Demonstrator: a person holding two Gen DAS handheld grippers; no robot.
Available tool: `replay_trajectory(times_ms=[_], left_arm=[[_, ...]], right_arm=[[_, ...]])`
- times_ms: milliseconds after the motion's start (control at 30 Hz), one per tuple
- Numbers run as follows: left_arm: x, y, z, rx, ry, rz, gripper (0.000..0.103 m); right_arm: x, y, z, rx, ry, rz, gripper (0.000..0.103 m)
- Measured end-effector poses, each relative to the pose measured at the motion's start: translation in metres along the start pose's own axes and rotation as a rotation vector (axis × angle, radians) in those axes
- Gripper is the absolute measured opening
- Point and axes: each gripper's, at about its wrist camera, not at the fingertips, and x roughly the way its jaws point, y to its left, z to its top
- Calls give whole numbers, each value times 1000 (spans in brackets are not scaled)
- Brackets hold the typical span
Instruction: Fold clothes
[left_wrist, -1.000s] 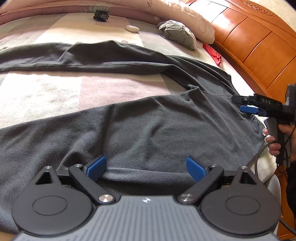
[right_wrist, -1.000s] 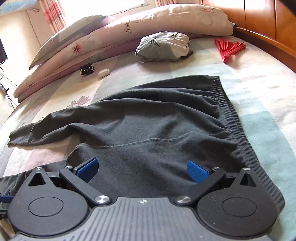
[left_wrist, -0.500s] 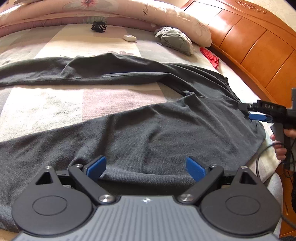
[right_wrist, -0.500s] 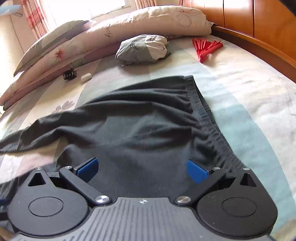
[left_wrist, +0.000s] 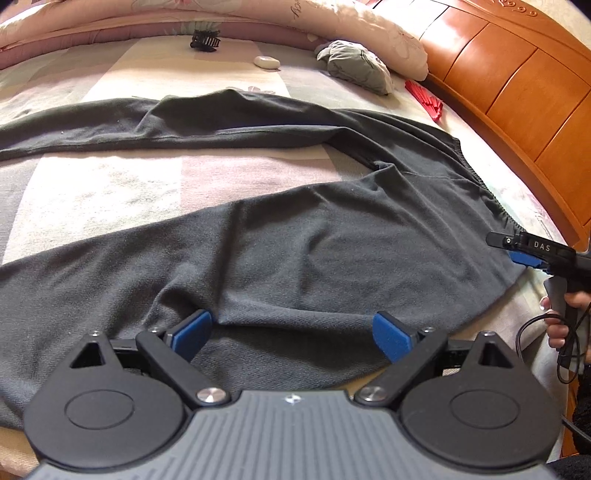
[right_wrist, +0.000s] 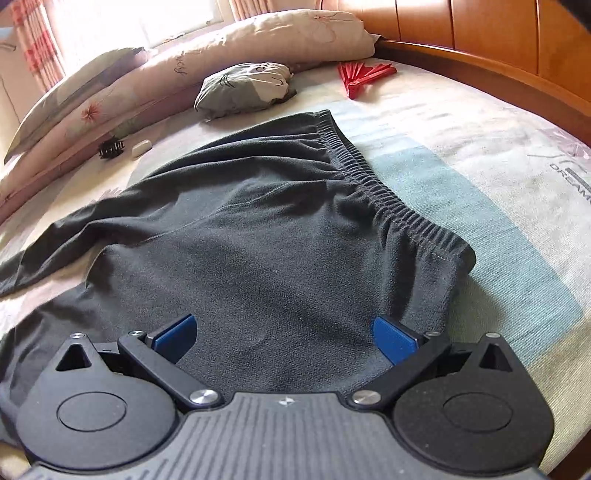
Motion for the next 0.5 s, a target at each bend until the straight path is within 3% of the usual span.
replay_trajectory(times_ms=[133,400,500], left_arm=[[2,7,-11,28,28,3,95],[-9,16,-14,22,67,-2,96],[-3,10,-14,53,60,17,96]], right_arm=[[1,8,-6,-88,-1,-27,103],[0,13,-7,-121,15,-59,103],[-6,38,-5,-161,41,-13,103]])
